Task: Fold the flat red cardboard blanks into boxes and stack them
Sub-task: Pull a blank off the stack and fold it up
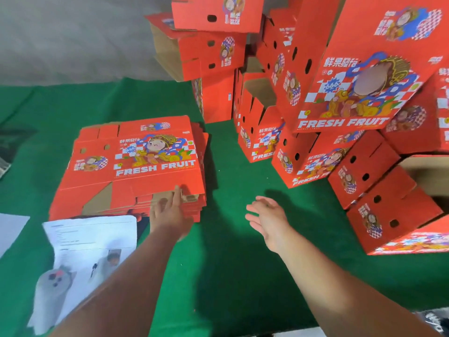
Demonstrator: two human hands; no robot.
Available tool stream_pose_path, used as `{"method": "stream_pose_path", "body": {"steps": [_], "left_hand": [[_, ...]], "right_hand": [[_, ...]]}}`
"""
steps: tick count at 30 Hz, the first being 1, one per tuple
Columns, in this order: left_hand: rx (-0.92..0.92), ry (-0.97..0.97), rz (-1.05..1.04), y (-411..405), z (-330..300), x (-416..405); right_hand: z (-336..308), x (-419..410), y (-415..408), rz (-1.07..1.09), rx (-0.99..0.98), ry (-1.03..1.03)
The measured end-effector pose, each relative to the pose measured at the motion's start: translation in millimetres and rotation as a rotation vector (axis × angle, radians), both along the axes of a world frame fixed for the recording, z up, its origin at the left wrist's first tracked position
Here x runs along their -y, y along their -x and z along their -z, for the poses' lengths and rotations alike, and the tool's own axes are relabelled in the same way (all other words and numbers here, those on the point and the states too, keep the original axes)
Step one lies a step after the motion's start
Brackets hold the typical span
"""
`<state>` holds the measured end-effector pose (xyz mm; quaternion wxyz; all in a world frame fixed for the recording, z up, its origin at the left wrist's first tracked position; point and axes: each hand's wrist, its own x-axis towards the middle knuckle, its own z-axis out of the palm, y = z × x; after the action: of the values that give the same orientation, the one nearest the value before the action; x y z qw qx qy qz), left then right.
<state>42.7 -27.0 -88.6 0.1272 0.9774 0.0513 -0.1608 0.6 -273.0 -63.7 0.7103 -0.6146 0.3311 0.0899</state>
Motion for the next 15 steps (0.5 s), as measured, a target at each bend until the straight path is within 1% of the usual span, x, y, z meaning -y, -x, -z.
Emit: {"method": "stream_pose_path", "body": {"steps": [1, 3, 5, 8, 9, 10, 11, 12, 13, 14, 15], "left_hand": [[-0.04, -0.091, 0.045, 4.6, 4.3, -7.1], [-0.032, -0.219, 0.17, 12.1, 11.1, -9.8], [-0.023, -0.236, 0.28, 20.4, 12.9, -2.4], [0.021, -0.061, 0.532, 37.4, 23.2, 11.1], [0.091, 0.038, 0.586, 43.3, 23.0, 11.0], [0.196, 0.151, 0.592, 48.5, 21.4, 5.4], [0.286, 0.28, 0.543, 51.6, 19.1, -4.3], [0.361, 0.407, 0.445, 52.3, 16.8, -15.6], [0.432, 0.472, 0.315, 52.5, 17.3, -30.1], [0.491, 0.445, 0.168, 52.5, 14.6, -44.7], [0.543, 0.332, 0.006, 51.4, 12.8, -59.8]], "right_hand": [[-0.4, -5.0, -0.7, -0.017, -0.003, -0.007], [-0.8, -13.1, -2.1, -0.053, -0.004, -0.007], [-0.6, -19.5, -3.8, -0.078, -0.005, 0.007], [2.9, -30.7, -7.2, -0.111, -0.036, 0.069], [4.7, -34.5, -9.6, -0.147, -0.046, 0.117], [6.4, -38.5, -13.2, -0.193, -0.05, 0.174], [8.2, -42.5, -17.8, -0.232, -0.049, 0.22], [10.7, -45.3, -22.8, -0.256, -0.046, 0.245], [12.7, -48.3, -27.4, -0.27, -0.051, 0.251], [15.0, -51.7, -31.3, -0.277, -0.065, 0.253], [17.9, -54.5, -33.8, -0.28, -0.079, 0.26]]}}
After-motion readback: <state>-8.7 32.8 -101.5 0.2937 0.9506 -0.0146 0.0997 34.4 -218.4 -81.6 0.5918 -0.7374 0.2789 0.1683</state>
